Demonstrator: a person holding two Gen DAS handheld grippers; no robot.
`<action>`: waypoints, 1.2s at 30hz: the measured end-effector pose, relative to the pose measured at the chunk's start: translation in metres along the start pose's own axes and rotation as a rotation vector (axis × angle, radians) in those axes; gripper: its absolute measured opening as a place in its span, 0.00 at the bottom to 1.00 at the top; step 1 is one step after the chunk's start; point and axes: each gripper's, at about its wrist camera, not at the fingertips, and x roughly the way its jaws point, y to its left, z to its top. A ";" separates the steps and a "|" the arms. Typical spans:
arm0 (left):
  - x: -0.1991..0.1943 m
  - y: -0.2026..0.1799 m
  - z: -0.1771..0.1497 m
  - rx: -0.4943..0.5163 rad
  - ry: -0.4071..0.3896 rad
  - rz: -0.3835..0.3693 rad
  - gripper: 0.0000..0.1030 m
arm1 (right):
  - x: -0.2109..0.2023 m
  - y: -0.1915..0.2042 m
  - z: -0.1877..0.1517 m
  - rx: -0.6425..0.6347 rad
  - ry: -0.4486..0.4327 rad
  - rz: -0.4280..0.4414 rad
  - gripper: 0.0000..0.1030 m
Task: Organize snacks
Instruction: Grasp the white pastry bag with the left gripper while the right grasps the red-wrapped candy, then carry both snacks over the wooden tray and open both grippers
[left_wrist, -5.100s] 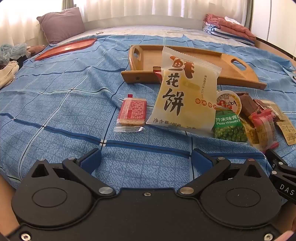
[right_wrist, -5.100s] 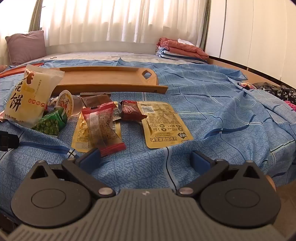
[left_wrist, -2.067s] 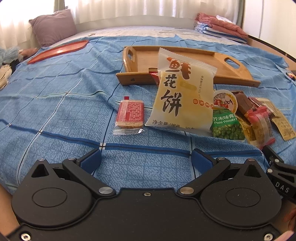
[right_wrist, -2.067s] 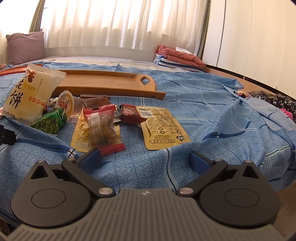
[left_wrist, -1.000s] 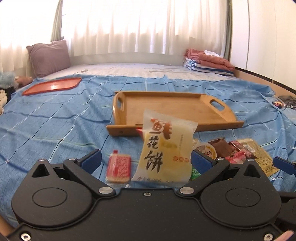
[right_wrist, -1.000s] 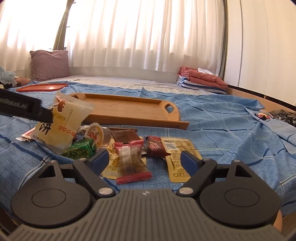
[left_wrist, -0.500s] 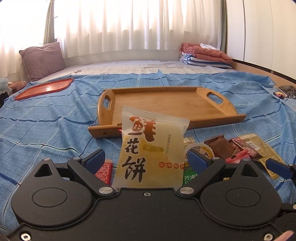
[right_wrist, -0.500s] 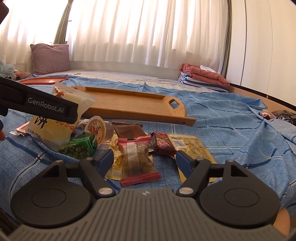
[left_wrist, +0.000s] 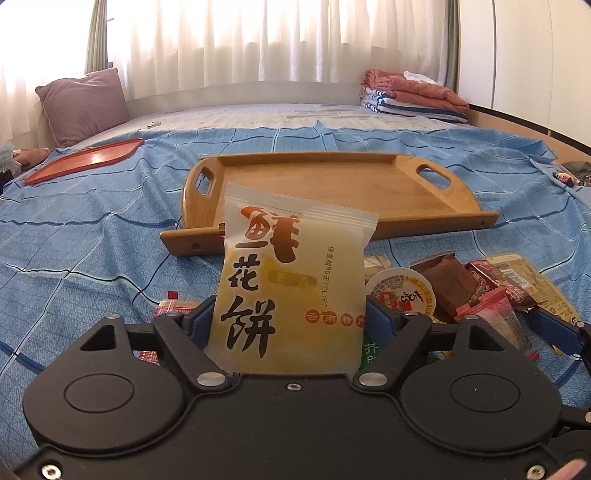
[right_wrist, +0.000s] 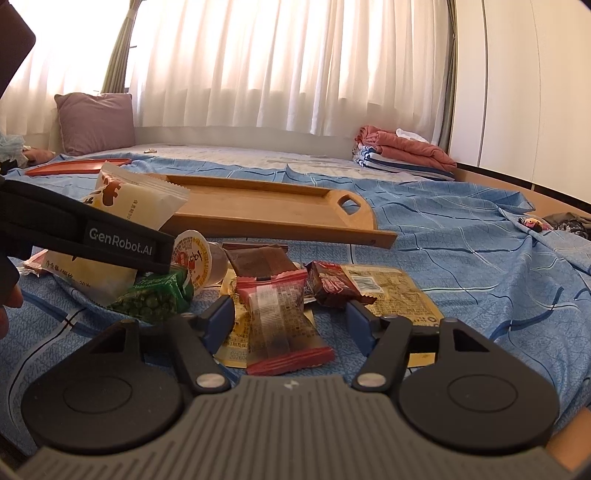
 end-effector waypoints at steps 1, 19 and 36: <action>0.000 0.001 0.000 -0.002 -0.001 -0.007 0.74 | 0.000 0.000 0.000 0.003 0.000 0.000 0.74; -0.028 0.016 0.008 0.000 -0.040 -0.005 0.72 | -0.003 -0.006 0.011 0.064 0.039 0.056 0.35; -0.027 0.050 0.076 -0.081 -0.010 -0.092 0.72 | 0.011 -0.042 0.068 0.225 0.033 0.091 0.34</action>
